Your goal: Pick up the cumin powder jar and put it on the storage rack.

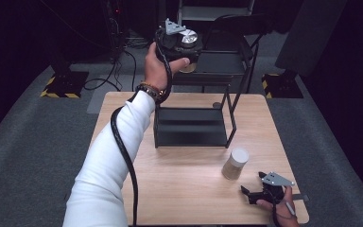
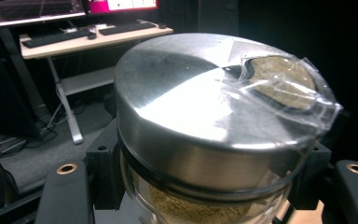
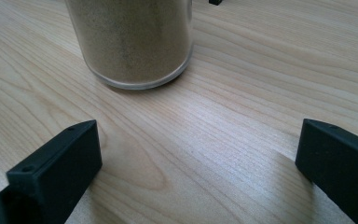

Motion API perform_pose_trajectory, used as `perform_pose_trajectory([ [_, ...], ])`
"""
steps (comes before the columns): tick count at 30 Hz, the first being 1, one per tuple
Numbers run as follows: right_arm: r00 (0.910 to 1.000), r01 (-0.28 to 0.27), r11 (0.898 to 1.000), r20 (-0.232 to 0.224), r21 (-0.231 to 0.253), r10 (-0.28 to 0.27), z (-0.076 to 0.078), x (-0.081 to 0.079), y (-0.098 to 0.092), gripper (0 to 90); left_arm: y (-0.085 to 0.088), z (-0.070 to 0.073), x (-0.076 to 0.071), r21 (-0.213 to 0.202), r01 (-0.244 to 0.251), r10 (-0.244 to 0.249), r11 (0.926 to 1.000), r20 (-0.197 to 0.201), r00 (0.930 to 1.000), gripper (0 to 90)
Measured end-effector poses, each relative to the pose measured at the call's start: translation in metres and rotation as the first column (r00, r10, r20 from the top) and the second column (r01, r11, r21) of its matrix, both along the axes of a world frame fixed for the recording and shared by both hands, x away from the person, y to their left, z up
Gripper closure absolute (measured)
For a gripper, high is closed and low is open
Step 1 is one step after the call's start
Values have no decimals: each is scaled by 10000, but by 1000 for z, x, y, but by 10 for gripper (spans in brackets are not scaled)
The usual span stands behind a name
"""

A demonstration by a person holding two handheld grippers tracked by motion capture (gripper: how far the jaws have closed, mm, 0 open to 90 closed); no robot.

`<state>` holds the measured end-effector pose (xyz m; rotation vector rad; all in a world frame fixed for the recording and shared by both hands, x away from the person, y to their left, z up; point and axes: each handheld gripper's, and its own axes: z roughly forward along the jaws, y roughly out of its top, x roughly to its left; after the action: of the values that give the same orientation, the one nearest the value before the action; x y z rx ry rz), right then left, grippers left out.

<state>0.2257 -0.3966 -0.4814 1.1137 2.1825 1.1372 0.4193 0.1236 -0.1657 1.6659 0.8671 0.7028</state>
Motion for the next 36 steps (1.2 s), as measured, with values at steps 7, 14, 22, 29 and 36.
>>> perform_pose_trajectory([
  [7, 10000, 8, 10000, 1, 1, -8, 0, 0, 0, 0, -5, -2, 19, 0, -223, 223, 9998, -88, 9997, 308],
  [14, 10000, 25, 10000, 6, 7, -25, 0, 0, 0, 0, -14, -1, 33, 167, -332, 335, 9993, -138, 9993, 308],
  [22, 10000, 33, 10000, 17, 7, -33, 0, 0, 0, 0, -20, -8, 45, 211, -459, 466, 9987, -363, 9983, 308],
  [29, 10000, 26, 10000, 16, 6, -26, 0, 0, 0, 0, -20, -13, 49, 315, -561, 576, 9979, -469, 9972, 308],
  [36, 10000, 27, 10000, 19, 4, -27, 0, 0, 0, 0, -21, -15, 51, 369, -576, 590, 9977, -362, 9976, 308],
])
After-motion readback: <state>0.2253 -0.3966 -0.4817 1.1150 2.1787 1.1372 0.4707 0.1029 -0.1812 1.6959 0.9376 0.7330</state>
